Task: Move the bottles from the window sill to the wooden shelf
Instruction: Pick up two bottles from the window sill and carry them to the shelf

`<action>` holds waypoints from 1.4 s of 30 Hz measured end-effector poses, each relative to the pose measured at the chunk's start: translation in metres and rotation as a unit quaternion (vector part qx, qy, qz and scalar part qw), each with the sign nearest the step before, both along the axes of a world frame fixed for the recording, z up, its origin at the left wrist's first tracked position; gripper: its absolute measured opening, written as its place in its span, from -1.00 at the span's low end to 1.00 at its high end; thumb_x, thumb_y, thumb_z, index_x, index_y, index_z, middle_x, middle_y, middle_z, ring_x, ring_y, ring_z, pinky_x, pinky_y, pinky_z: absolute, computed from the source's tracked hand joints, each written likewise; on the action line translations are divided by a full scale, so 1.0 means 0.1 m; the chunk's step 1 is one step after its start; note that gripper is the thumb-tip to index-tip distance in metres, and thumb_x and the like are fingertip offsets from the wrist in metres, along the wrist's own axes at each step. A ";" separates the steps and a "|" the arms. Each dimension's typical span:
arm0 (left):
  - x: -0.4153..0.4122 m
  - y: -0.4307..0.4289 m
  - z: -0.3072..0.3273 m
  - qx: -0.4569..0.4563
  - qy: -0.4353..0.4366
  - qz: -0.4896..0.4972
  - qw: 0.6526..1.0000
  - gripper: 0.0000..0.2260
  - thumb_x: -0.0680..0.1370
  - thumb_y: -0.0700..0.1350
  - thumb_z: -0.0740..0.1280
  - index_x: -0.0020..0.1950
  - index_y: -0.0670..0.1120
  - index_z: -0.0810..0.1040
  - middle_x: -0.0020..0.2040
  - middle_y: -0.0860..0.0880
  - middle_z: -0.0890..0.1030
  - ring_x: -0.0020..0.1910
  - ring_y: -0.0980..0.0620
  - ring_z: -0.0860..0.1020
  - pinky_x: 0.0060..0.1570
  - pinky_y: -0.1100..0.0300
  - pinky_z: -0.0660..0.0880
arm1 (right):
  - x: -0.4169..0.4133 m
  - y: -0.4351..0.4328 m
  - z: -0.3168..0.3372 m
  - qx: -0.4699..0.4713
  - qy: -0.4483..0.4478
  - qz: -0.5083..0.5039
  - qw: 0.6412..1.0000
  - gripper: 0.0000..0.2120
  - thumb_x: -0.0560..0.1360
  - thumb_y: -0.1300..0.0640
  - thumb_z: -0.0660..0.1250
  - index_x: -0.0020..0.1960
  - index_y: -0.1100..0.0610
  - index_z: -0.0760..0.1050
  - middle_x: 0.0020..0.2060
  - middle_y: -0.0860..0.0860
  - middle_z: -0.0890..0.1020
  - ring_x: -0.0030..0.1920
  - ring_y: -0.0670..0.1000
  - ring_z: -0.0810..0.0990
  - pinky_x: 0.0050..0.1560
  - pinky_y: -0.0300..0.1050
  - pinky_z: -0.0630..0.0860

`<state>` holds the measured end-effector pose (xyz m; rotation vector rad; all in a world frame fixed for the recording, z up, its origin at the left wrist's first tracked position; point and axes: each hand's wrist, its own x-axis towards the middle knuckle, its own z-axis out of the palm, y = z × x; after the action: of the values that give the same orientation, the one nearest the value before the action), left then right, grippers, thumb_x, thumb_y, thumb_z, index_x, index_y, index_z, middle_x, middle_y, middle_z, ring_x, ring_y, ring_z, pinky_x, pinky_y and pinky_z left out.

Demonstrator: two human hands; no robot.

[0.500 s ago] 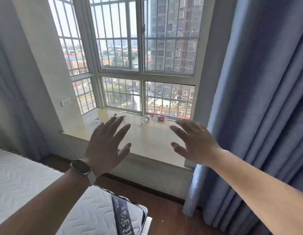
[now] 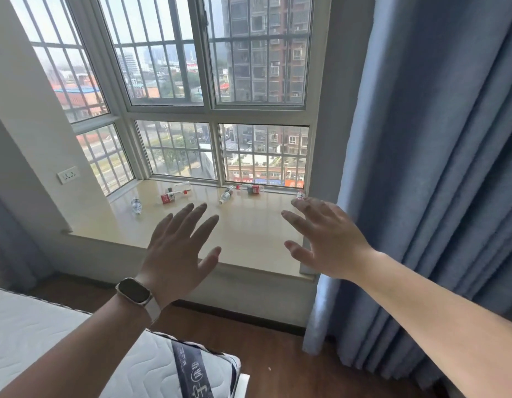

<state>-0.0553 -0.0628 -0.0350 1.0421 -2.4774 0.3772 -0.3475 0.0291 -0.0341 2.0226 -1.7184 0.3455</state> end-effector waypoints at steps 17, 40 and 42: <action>-2.04 -1.02 0.02 -0.005 -0.050 0.073 0.996 -0.47 0.55 0.20 0.12 0.42 -0.05 0.45 0.47 -0.11 0.40 0.45 -0.16 0.32 0.38 -0.16 0.20 | -1.91 -1.40 -0.06 -0.018 -0.024 0.079 0.996 -0.45 0.53 -0.21 0.11 0.34 0.11 0.48 0.33 0.13 0.49 0.32 0.20 0.42 0.25 0.20 0.40; -1.33 -3.01 -0.19 -0.003 0.000 0.198 0.980 -0.52 0.55 0.14 0.16 0.39 -0.07 0.46 0.41 -0.16 0.46 0.40 -0.18 0.34 0.35 -0.18 0.18 | -1.27 -4.09 -0.14 0.035 -0.035 0.219 0.974 -0.45 0.53 -0.21 0.17 0.38 0.09 0.45 0.33 0.12 0.51 0.34 0.24 0.44 0.27 0.18 0.39; -1.10 -3.26 -0.18 -0.006 -0.001 0.221 0.975 -0.52 0.54 0.14 0.17 0.36 -0.09 0.49 0.38 -0.17 0.48 0.37 -0.20 0.38 0.33 -0.17 0.17 | -1.07 -4.42 -0.11 0.038 -0.036 0.232 0.971 -0.45 0.53 -0.20 0.16 0.38 0.10 0.45 0.34 0.13 0.51 0.34 0.23 0.44 0.28 0.16 0.38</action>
<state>-0.1655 -0.3888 -0.0528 1.5876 -2.2252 0.5230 -0.4541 -0.4128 -0.0453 2.4884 -1.2939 0.5144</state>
